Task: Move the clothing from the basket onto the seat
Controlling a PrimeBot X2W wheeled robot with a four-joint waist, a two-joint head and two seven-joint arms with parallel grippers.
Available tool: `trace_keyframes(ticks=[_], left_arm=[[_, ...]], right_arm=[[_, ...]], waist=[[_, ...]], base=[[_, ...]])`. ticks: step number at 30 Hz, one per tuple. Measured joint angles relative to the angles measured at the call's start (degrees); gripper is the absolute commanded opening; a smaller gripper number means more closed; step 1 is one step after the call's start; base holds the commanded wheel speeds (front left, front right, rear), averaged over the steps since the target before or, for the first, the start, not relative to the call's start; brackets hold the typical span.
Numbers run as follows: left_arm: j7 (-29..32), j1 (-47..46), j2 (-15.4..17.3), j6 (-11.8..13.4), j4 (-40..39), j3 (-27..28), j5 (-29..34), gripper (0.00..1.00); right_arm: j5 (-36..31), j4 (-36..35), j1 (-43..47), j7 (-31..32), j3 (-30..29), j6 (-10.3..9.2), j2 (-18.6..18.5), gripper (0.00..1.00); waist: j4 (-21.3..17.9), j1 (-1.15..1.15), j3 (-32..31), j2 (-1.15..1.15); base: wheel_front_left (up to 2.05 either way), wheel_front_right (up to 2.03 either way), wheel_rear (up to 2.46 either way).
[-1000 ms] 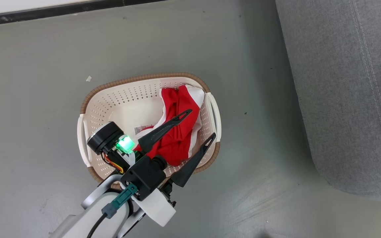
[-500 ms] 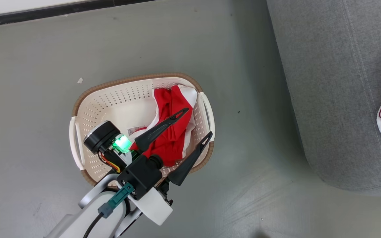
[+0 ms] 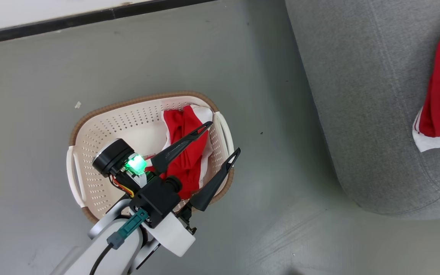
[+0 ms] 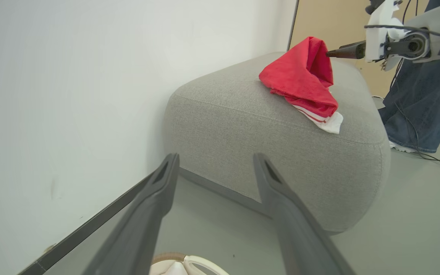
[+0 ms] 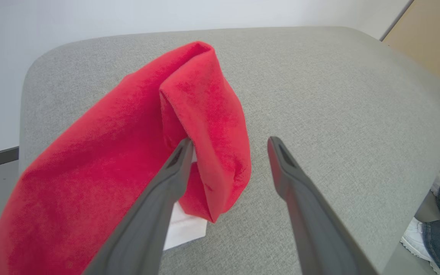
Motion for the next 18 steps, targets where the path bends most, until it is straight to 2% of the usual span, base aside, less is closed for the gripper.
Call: trace_keyframes(ticks=[11, 18], left_arm=[[-1.58, 0.01, -0.43, 0.68, 1.65, 1.86, -0.53, 1.0], [-2.66, 0.16, -0.62, 2.7, 2.79, 4.81, -1.55, 1.0]], right_arm=[[1.63, -8.21, -0.03, -0.69, 6.09, 0.0, 0.07, 1.0], [2.16, -12.06, -0.85, -0.91, 12.68, 0.0, 3.02, 1.0]], waist=[[-1.83, 0.0, -2.55, 0.0], [-1.72, 0.0, -4.61, 0.0]], base=[[0.0, 0.0, 0.0], [0.0, 0.0, 0.0]])
